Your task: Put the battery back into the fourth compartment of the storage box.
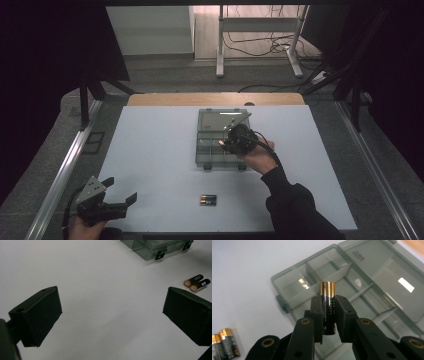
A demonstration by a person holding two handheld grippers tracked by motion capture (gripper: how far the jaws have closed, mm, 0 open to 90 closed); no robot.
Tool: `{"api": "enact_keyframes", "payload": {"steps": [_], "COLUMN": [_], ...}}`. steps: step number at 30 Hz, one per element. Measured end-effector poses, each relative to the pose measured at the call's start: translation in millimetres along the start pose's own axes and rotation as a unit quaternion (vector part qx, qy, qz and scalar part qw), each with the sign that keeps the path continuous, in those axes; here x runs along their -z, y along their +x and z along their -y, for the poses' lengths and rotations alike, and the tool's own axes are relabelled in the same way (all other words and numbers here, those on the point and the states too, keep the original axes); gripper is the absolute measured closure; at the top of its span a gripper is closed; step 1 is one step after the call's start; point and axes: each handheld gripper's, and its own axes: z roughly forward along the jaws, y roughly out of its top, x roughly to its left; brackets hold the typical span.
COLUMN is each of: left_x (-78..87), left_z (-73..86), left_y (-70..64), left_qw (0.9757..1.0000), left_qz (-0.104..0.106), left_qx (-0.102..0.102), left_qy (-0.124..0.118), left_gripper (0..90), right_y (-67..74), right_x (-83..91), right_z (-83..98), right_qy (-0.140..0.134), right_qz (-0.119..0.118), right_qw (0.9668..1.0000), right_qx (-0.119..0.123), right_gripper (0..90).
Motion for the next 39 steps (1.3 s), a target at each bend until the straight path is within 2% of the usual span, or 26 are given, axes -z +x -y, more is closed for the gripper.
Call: {"api": "enact_keyframes", "payload": {"steps": [14, 25, 35, 39], "left_x": [0.0, 0.0, 0.1, 0.2], "left_z": [0.1, 0.1, 0.1, 0.1], "left_y": [0.5, 0.7, 0.8, 0.7], "left_qw": [1.0000, 1.0000, 1.0000, 1.0000], "left_qz": [0.002, 0.002, 0.002, 0.002], "left_qx": [0.001, 0.002, 0.002, 0.002], "left_qy": [0.000, -0.001, -0.001, -0.001], "left_gripper": [2.5, 2.5, 2.5, 2.5], "right_y": [-27.1, -52.2, -65.8, -66.9], "right_x": [-5.0, -8.7, -13.7, -15.5], "right_z": [-0.5, 9.9, 18.8, 20.8], "right_qy": [0.006, 0.019, 0.039, 0.043], "right_qz": [0.028, 0.064, 0.082, 0.083], "right_qw": [0.9992, 0.9960, 0.9928, 0.9921], "right_qx": [-0.029, -0.059, -0.079, -0.083], "right_gripper": [76.3, 76.3, 76.2, 75.2]}}
